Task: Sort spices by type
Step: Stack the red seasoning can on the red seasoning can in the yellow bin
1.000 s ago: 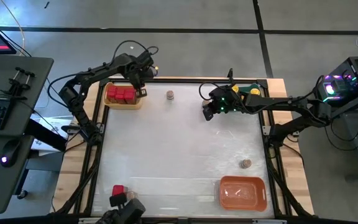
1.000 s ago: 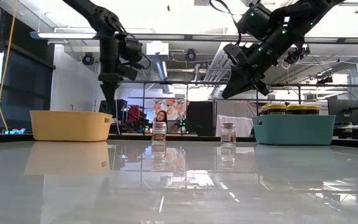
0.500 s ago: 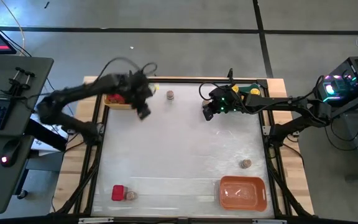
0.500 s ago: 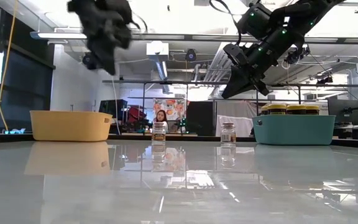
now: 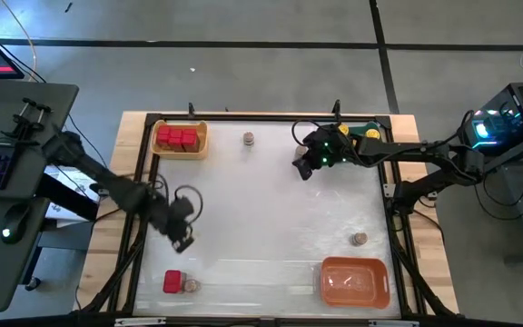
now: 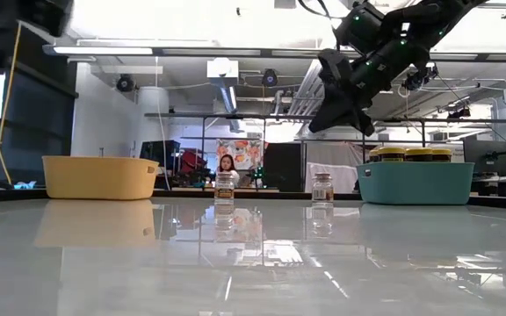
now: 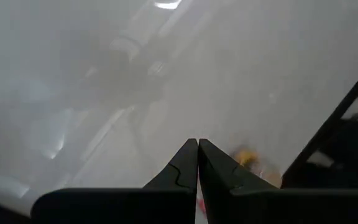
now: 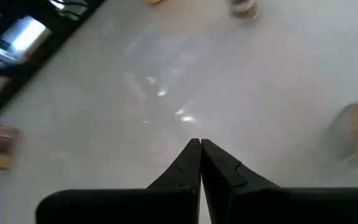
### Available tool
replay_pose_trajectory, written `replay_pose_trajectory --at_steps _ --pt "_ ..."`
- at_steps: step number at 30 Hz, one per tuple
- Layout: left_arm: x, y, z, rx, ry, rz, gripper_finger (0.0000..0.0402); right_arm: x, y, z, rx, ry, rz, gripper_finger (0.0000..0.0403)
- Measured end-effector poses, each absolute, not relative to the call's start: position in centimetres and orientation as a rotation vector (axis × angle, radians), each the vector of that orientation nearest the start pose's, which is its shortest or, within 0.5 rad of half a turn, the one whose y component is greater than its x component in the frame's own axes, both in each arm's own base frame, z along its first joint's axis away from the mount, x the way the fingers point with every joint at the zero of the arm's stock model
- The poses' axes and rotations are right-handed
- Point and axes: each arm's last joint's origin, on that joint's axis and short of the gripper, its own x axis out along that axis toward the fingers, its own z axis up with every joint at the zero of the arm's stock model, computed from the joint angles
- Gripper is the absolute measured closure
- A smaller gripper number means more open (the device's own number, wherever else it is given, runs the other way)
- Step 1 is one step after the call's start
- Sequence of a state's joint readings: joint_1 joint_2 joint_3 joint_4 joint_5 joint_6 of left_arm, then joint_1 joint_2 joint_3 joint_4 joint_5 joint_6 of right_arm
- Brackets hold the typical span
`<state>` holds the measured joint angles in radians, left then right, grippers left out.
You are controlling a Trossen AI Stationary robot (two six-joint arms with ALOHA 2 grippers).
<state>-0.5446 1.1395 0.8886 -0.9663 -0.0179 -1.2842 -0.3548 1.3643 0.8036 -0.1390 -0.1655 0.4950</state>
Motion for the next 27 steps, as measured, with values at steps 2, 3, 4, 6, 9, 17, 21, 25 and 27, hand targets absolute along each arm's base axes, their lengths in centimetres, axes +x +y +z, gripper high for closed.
replay_pose_trajectory --at_steps 2,3,4,6,9,17,21,25,27 --pt "16.4 -11.2 24.5 -0.743 1.284 0.354 0.04 26.5 -8.8 22.0 0.755 0.621 -0.334 0.0382" --pt "16.2 -11.7 24.2 -0.727 1.308 0.363 0.0398 26.6 -8.4 22.0 0.797 0.623 -0.327 0.0371" --pt "16.1 -12.0 23.8 -0.712 1.339 0.372 0.0395 26.7 -7.9 22.0 0.828 0.626 -0.32 0.0358" --pt "15.9 -12.3 22.9 -0.702 1.408 0.368 0.0382 27.0 -6.8 22.0 0.872 0.637 -0.302 0.0326" --pt "15.5 -12.5 21.6 -0.708 1.487 0.348 0.0351 27.5 -4.7 22.1 0.926 0.661 -0.265 0.0271" --pt "14.7 -13.0 21.5 -0.674 1.53 0.262 0.0234 27.9 -1.1 22.1 1.043 0.692 -0.255 0.0158" --pt "14.0 -12.4 22.1 -0.75 1.526 0.328 0.0187 27.9 -0.6 22.0 1.067 0.689 -0.27 0.0135" --pt "13.5 -12.7 23.3 -0.989 1.388 0.438 0.016 27.9 -0.6 22.0 1.042 0.685 -0.271 0.0132" --pt "13.4 -13.4 23.8 -1.128 1.279 0.484 0.0155 27.9 -0.7 22.0 1.016 0.686 -0.264 0.0132"
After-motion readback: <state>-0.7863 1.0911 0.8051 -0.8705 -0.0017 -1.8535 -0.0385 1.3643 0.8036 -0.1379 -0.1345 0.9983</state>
